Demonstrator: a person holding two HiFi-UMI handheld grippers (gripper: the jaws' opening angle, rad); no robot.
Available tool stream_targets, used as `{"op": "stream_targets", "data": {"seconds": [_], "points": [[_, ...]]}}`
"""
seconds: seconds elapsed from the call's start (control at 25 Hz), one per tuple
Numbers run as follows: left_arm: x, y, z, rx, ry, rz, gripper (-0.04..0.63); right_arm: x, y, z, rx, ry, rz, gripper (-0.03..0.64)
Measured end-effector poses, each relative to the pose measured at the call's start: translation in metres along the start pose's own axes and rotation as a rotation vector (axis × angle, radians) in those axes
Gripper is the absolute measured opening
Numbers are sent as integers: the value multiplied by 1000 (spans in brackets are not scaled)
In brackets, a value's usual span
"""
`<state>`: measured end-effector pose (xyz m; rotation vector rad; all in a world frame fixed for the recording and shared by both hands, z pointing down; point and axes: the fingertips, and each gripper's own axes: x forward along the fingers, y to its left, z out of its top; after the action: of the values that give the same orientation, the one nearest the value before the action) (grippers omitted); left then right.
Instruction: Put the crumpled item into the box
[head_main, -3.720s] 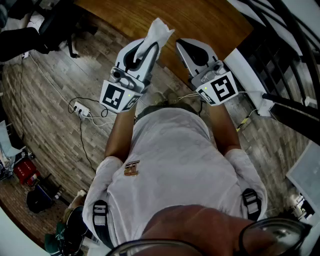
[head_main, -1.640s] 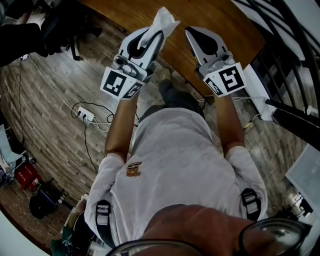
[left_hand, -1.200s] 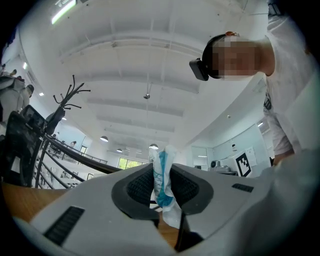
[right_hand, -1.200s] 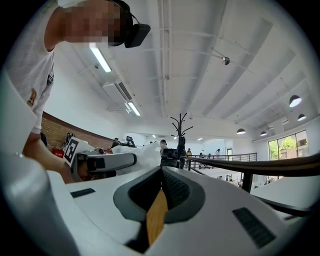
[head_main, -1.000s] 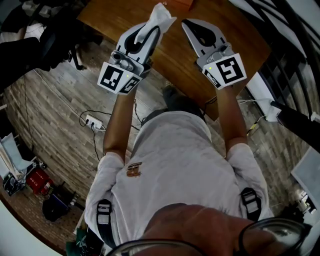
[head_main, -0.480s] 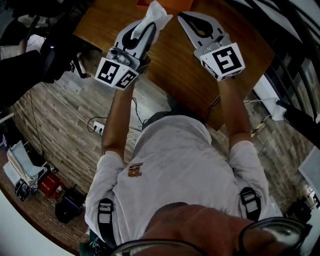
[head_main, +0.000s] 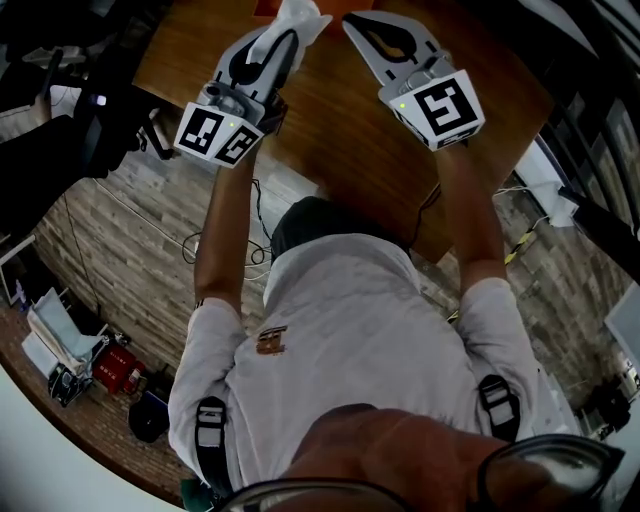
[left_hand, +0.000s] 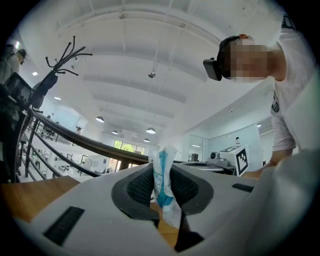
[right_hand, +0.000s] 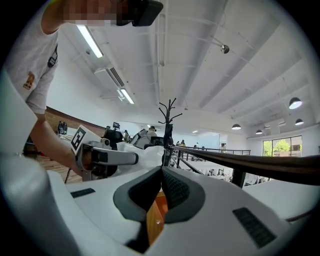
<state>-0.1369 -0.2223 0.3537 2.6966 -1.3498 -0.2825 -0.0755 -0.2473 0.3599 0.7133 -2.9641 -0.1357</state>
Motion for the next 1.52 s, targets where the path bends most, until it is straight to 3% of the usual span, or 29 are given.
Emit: {"op": "stream_targets", "data": {"seconds": [0.84, 1.24, 1.52], "points": [[68, 66, -50, -103, 324, -189, 86, 29, -42, -30, -11, 162, -121, 32], [96, 99, -101, -115, 605, -268, 87, 51, -53, -46, -38, 244, -121, 32], [113, 125, -130, -171, 759, -285, 87, 64, -59, -53, -53, 294, -117, 32]]}}
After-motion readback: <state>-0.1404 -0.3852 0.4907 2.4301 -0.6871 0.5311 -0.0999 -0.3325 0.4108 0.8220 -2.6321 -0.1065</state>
